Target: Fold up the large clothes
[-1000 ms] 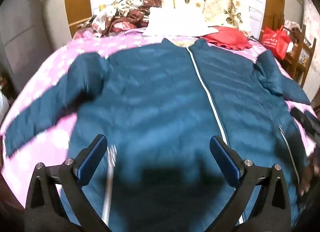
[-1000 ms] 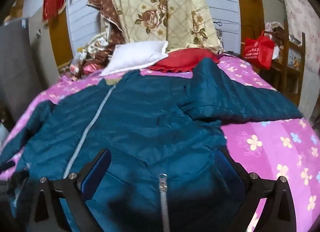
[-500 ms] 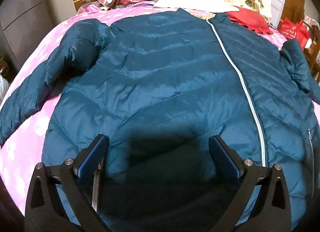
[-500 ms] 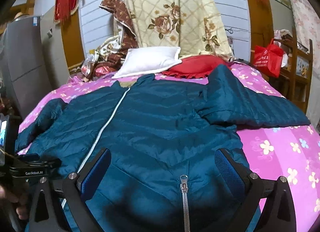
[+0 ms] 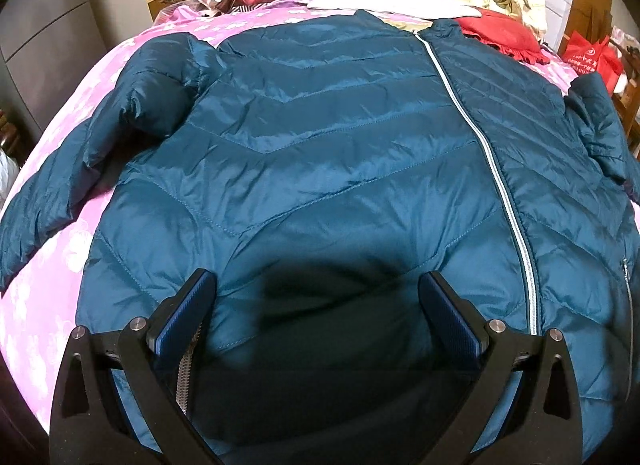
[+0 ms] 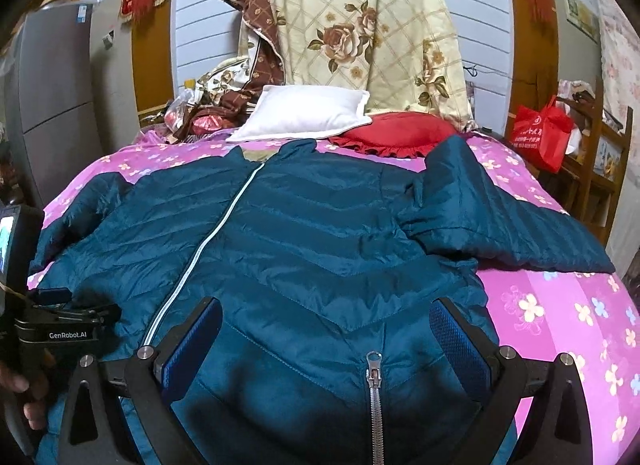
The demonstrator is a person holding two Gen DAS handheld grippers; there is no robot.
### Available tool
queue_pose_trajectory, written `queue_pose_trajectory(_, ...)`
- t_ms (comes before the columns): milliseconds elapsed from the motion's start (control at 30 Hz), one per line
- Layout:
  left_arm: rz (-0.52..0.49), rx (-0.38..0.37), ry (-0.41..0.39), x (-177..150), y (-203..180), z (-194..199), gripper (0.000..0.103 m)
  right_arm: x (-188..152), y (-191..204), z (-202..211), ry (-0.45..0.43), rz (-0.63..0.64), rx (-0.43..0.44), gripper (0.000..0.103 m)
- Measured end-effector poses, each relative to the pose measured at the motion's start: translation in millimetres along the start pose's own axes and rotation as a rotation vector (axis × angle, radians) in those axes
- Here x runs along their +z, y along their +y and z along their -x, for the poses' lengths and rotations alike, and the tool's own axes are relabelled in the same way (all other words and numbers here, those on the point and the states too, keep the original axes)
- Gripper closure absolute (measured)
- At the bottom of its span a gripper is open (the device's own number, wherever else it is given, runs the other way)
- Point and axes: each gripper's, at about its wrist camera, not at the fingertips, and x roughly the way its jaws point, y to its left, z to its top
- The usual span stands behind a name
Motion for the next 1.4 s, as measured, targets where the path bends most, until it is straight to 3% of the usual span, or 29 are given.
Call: queue_pose_trajectory(1400,-0.002,0.010,-0.016,-1,0,-2,0.000,-1,-15,8,-0.004,-0.082,-0.039,0.000)
